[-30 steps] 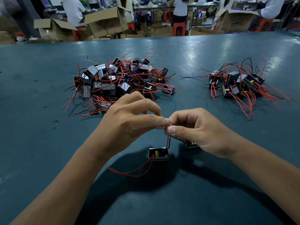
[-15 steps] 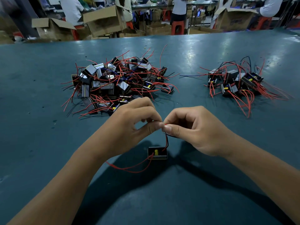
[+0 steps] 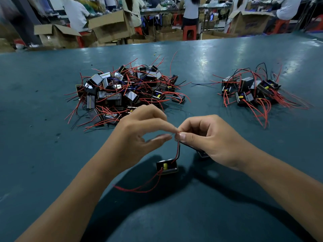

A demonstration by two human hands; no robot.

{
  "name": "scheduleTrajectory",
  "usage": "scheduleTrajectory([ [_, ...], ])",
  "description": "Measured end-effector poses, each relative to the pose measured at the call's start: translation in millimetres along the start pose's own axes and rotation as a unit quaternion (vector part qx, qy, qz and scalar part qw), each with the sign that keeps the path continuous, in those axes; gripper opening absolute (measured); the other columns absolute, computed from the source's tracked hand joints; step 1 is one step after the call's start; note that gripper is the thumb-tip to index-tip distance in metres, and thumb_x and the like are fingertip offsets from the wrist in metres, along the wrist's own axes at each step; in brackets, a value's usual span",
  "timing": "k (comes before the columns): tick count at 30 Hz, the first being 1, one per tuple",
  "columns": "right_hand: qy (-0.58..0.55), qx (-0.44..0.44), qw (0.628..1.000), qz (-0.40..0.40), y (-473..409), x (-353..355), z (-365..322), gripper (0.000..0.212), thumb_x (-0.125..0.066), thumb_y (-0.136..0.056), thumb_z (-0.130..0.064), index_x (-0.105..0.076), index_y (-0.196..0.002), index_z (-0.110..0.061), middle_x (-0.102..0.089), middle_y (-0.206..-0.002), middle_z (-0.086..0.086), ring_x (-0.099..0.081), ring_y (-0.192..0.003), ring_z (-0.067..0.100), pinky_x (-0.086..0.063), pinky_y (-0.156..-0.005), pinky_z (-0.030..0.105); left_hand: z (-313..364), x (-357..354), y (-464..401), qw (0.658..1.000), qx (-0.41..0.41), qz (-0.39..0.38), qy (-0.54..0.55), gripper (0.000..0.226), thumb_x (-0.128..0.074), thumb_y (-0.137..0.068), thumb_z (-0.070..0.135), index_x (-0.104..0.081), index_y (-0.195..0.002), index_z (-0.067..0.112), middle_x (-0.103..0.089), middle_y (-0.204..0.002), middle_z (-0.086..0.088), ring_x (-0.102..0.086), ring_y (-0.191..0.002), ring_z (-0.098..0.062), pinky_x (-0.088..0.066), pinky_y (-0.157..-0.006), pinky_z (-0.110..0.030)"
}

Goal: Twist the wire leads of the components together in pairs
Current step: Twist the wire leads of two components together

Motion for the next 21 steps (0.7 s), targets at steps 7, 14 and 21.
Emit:
scheduleTrajectory([
  [7,-0.028,-0.025,0.999,-0.031,1.0,-2.0,-0.1,0.009,-0.066,-0.089,-0.017,-0.068,-0.082,-0.013,-0.052,-0.057,-0.012,-0.037,-0.05,0.002,-0.03,-0.048,0.013,2.8,4.5,0.5,0.995,-0.07,0.003,-0.071,0.014,-0.067,-0.095,0.024,-0.08,-0.096,0.018,-0.06,-0.09,0.001,-0.049,-0.077,-0.02,-0.04,-0.07,-0.032],
  [14,-0.04,-0.024,0.998,-0.048,1.7,-2.7,0.2,0.009,-0.067,-0.085,-0.023,-0.068,-0.08,-0.015,-0.05,-0.057,-0.013,-0.034,-0.052,0.005,-0.028,-0.049,0.015,4.0,5.0,0.1,0.992,-0.084,-0.002,-0.089,0.015,-0.067,-0.094,0.023,-0.079,-0.093,0.015,-0.061,-0.089,-0.002,-0.047,-0.079,-0.018,-0.04,-0.07,-0.03],
  [21,0.067,0.031,0.997,0.022,1.4,-1.3,0.5,0.009,-0.067,-0.093,-0.011,-0.069,-0.084,-0.014,-0.063,-0.062,-0.009,-0.051,-0.053,0.003,-0.043,-0.051,0.018,8.7,-2.9,-0.2,0.998,0.052,0.004,0.022,0.012,-0.068,-0.092,0.02,-0.073,-0.086,0.01,-0.057,-0.083,0.003,-0.051,-0.076,-0.005,-0.038,-0.072,-0.013],
])
Point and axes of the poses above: each hand's wrist, its own y-axis away from the middle knuckle, its own x-axis out of the back of the hand, z = x × y, the point moved 2 cm from there along -y, towards the middle knuckle
